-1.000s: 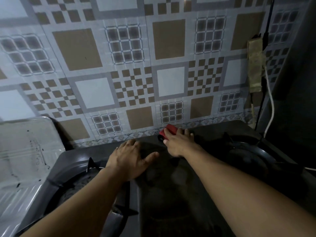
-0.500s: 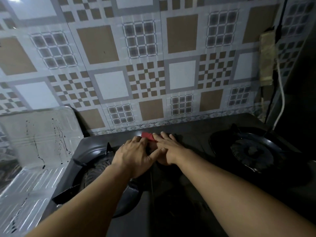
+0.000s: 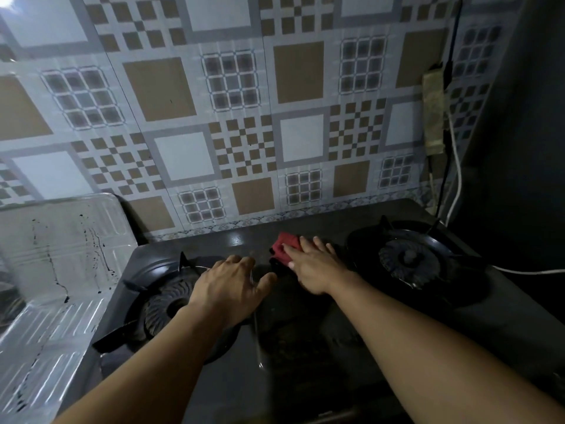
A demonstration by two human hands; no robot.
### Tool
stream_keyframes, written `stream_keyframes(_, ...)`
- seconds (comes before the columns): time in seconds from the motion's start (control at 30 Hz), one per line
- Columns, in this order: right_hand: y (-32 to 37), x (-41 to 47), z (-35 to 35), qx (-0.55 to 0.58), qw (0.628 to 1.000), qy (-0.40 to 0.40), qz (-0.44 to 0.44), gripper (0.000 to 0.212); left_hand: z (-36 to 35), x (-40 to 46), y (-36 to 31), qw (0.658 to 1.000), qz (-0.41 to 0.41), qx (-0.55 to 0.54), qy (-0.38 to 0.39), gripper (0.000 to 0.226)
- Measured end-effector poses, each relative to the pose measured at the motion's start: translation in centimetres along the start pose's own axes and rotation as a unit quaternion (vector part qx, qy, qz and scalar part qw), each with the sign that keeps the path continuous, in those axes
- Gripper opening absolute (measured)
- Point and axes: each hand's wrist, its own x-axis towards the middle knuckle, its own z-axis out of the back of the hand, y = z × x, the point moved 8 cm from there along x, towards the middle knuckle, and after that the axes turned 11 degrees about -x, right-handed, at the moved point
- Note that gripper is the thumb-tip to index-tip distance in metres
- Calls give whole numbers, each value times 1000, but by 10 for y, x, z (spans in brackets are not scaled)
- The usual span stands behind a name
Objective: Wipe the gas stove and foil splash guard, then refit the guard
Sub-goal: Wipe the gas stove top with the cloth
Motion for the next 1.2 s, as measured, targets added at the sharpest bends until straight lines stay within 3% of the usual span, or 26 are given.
stream_keyframes(0.4, -6, -53, -13, 15, 995, -27, -99, 53, 8, -24, 11, 1000, 10, -12, 12, 43)
stream_keyframes(0.63, 15, -45, -9, 27, 995, 11, -98, 55, 17, -29, 17, 1000, 7, -9, 4, 48)
stream_keyframes(0.87, 60, -49, -16, -3, 1000, 10, 14, 55, 11, -37, 4, 1000, -11, -9, -5, 45)
stream_keyframes(1.03, 81, -73, -29, -41, 998, 19, 42, 59, 9, -47, -9, 999, -27, -12, -15, 67)
stream_keyframes(1.2, 48, -99, -24, -3, 1000, -22, 7, 53, -1, -62, -30, 999, -37, -5, -19, 75)
